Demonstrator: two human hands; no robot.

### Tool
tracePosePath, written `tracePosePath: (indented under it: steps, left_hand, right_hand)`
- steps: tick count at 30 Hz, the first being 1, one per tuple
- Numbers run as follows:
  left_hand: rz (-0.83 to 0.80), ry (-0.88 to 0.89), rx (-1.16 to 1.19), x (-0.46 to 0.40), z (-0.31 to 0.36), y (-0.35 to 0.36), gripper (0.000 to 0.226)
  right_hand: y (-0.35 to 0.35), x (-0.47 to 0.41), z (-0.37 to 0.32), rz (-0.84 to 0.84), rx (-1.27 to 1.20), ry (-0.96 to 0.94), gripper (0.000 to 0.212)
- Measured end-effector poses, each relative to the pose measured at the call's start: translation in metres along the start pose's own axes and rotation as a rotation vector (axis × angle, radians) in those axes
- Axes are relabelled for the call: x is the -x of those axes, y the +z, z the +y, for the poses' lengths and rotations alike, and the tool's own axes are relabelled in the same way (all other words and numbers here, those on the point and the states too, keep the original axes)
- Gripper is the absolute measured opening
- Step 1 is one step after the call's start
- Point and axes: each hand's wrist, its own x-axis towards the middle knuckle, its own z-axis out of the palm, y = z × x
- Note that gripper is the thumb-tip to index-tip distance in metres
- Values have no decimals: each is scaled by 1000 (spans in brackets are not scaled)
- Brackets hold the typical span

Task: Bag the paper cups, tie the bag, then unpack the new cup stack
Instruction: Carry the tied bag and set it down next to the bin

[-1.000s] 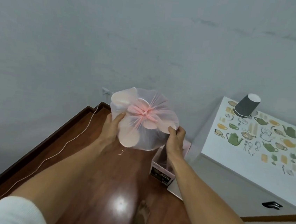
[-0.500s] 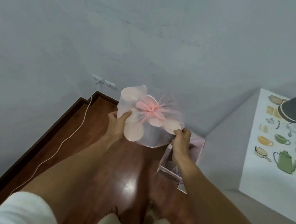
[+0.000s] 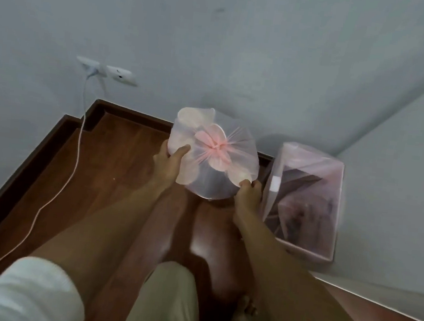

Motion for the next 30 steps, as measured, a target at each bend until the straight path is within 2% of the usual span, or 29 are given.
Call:
tracePosePath:
  steps: [4, 5, 8, 9, 13, 15, 22, 25, 27, 30]
  left_hand:
    - [-46, -40, -7, -50, -77, 25, 75]
    - [-59, -58, 22, -60, -92, 32, 70]
    - [-158, -148, 169, -79, -128, 57, 27]
    - [-194, -194, 215, -84, -140, 64, 24]
    - [-347, -313, 270, -102, -184, 81, 74]
    - [-342, -329, 280, -123, -211, 93, 76]
    - [-352, -190, 383, -121, -228, 109, 56]
    - [-352, -143, 361, -117, -223, 112, 48]
    - [-310, -129, 288, -104, -205, 108, 34]
    - [-269, -135, 222, -89, -177, 97, 16]
  right_hand:
    - [22, -58, 77, 48, -26, 15, 54]
    - [26, -75, 97, 52, -38, 18, 58]
    - [36, -153, 172, 66, -73, 37, 71]
    - [36, -174, 193, 66, -78, 26, 71]
    - [38, -233, 250, 94, -56, -5, 72]
    - [38, -254, 266, 98, -32, -25, 74]
    - [37, -260, 267, 102, 100, -71, 76]
    - [41, -223, 232, 142, 231, -142, 75]
    - [44, -190, 202, 152, 288, -171, 77]
    - [49, -162, 168, 76, 269, -140, 68]
